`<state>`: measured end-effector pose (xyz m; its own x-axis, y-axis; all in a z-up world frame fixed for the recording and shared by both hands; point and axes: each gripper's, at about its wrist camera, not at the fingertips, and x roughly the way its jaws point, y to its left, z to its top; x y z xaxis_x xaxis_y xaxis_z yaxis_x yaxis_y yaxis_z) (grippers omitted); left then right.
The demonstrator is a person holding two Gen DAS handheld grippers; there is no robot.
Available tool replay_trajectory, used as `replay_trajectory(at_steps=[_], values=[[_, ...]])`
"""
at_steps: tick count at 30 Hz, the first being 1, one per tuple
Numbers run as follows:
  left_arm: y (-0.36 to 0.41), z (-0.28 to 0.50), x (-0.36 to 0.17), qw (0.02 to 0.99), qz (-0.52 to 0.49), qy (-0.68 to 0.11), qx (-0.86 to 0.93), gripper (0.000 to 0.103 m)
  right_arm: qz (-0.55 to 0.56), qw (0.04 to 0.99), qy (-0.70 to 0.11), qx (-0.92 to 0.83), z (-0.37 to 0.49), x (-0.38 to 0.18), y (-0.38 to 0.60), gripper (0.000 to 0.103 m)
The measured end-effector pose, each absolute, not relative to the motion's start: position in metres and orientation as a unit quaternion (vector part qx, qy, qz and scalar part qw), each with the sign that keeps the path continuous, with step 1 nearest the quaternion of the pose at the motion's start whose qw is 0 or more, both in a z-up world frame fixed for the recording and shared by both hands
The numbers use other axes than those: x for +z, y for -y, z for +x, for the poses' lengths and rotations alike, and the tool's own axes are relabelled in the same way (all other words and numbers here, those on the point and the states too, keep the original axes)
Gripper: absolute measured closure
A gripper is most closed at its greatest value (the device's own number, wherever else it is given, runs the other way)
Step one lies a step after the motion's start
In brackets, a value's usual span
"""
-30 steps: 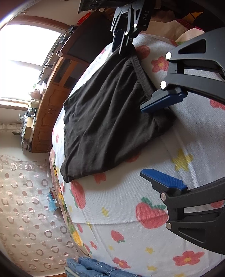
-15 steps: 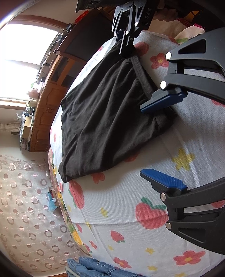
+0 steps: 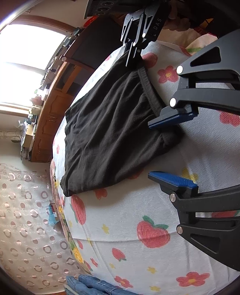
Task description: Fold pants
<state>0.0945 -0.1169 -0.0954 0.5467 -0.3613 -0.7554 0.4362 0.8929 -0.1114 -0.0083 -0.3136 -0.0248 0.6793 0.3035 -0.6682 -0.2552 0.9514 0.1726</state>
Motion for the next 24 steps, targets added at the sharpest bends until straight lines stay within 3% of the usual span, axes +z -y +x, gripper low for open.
replay_trajectory(at_steps=[6,8,12,15,17,24], values=[[0.115,0.094,-0.095,0.877,0.029,-0.418,-0.234,0.054,0.033,0.917,-0.368,0.153,-0.009,-0.025,0.313,0.084],[0.116,0.094,-0.096,0.876,0.024,-0.417,-0.242,0.058,0.033,0.917,-0.367,0.153,-0.01,-0.026,0.313,0.084],[0.119,0.094,-0.096,0.876,0.023,-0.412,-0.249,0.084,0.035,0.917,-0.366,0.153,-0.009,-0.026,0.312,0.084],[0.121,0.091,-0.095,0.879,0.028,-0.405,-0.248,0.093,0.036,0.917,-0.366,0.154,-0.009,-0.026,0.313,0.085],[0.12,0.09,-0.091,0.882,0.024,-0.399,-0.25,0.095,0.038,0.916,-0.367,0.16,-0.009,-0.026,0.313,0.093],[0.11,0.085,-0.053,0.9,0.015,-0.358,-0.248,0.096,0.039,0.926,-0.33,0.182,-0.009,0.004,0.31,0.095]])
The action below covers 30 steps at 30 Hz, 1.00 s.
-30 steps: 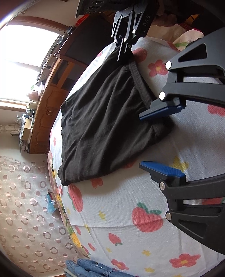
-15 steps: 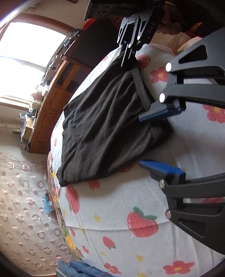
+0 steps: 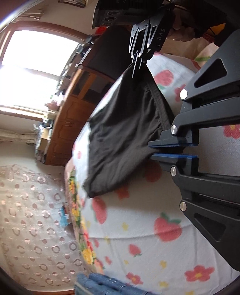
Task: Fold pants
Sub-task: 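Lift the black shorts off the sheet with both grippers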
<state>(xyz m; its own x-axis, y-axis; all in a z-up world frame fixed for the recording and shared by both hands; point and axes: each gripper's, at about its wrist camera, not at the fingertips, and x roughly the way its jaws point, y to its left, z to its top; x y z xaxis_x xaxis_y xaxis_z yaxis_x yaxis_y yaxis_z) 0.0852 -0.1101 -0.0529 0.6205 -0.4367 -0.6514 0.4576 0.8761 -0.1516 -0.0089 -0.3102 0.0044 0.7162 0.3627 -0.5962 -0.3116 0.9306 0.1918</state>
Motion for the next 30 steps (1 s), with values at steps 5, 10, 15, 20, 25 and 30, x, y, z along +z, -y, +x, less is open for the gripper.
replay_trajectory(at_steps=[5,10,15,20,25,30], values=[[0.095,0.085,-0.012,0.916,-0.001,-0.317,-0.244,0.097,0.034,0.936,-0.285,0.203,-0.005,0.049,0.304,0.095],[0.077,0.08,0.035,0.934,-0.006,-0.267,-0.237,0.097,0.013,0.945,-0.235,0.225,-0.004,0.098,0.291,0.095],[0.062,0.077,0.075,0.949,0.0,-0.227,-0.221,0.098,-0.002,0.948,-0.197,0.252,-0.003,0.14,0.272,0.095],[0.048,0.08,0.095,0.956,0.006,-0.208,-0.206,0.098,-0.007,0.946,-0.176,0.271,0.011,0.169,0.26,0.095],[0.033,0.101,0.108,0.962,0.013,-0.2,-0.183,0.098,-0.024,0.944,-0.171,0.282,0.041,0.184,0.252,0.095],[0.017,0.148,0.121,0.969,0.021,-0.196,-0.152,0.098,-0.049,0.94,-0.177,0.287,0.101,0.196,0.238,0.095]])
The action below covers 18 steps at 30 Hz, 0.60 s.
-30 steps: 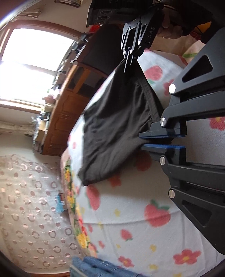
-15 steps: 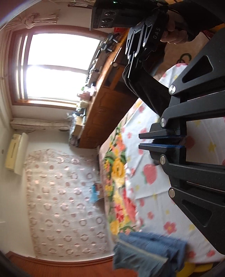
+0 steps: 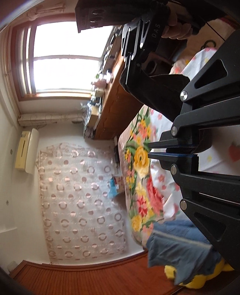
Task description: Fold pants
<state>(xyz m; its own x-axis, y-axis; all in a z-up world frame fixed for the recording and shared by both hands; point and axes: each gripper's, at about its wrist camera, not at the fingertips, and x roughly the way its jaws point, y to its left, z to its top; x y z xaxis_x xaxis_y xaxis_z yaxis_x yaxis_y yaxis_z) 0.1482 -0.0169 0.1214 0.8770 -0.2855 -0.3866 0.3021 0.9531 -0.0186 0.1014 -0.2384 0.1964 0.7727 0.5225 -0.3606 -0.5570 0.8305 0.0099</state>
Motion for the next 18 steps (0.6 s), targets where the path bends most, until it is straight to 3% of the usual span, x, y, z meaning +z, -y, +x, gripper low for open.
replay_trajectory(at_steps=[11,18], values=[[-0.006,0.201,0.158,0.983,0.045,-0.151,-0.092,0.098,-0.057,0.946,-0.155,0.278,0.197,0.215,0.199,0.095],[-0.013,0.187,0.092,0.974,0.051,-0.202,-0.094,0.098,-0.058,0.929,-0.213,0.297,0.204,0.136,0.189,0.095]])
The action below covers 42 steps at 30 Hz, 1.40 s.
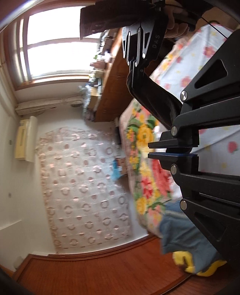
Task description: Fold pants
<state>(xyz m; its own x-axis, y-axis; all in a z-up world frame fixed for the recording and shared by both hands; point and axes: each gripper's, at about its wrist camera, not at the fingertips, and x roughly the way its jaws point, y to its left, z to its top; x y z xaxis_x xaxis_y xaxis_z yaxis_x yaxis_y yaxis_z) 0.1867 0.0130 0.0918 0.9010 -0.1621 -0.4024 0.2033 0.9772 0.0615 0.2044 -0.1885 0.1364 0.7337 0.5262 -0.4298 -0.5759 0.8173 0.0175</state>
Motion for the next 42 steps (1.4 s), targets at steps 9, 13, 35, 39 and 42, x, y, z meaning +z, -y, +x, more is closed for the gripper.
replay_trajectory(at_steps=[9,13,35,39,42], values=[[-0.009,0.137,0.02,0.957,0.047,-0.263,-0.112,0.098,-0.056,0.909,-0.284,0.299,0.187,0.062,0.177,0.095],[-0.004,0.117,0.008,0.954,0.045,-0.273,-0.118,0.098,-0.052,0.906,-0.294,0.301,0.157,0.054,0.186,0.095],[-0.001,0.067,-0.05,0.935,0.01,-0.332,-0.126,0.098,-0.048,0.886,-0.348,0.303,0.092,0.027,0.196,0.095],[-0.005,0.06,-0.056,0.933,0.005,-0.339,-0.124,0.098,-0.043,0.884,-0.351,0.306,0.085,0.028,0.198,0.095],[-0.003,0.052,-0.062,0.93,0.001,-0.345,-0.128,0.098,-0.039,0.883,-0.353,0.307,0.084,0.028,0.204,0.095]])
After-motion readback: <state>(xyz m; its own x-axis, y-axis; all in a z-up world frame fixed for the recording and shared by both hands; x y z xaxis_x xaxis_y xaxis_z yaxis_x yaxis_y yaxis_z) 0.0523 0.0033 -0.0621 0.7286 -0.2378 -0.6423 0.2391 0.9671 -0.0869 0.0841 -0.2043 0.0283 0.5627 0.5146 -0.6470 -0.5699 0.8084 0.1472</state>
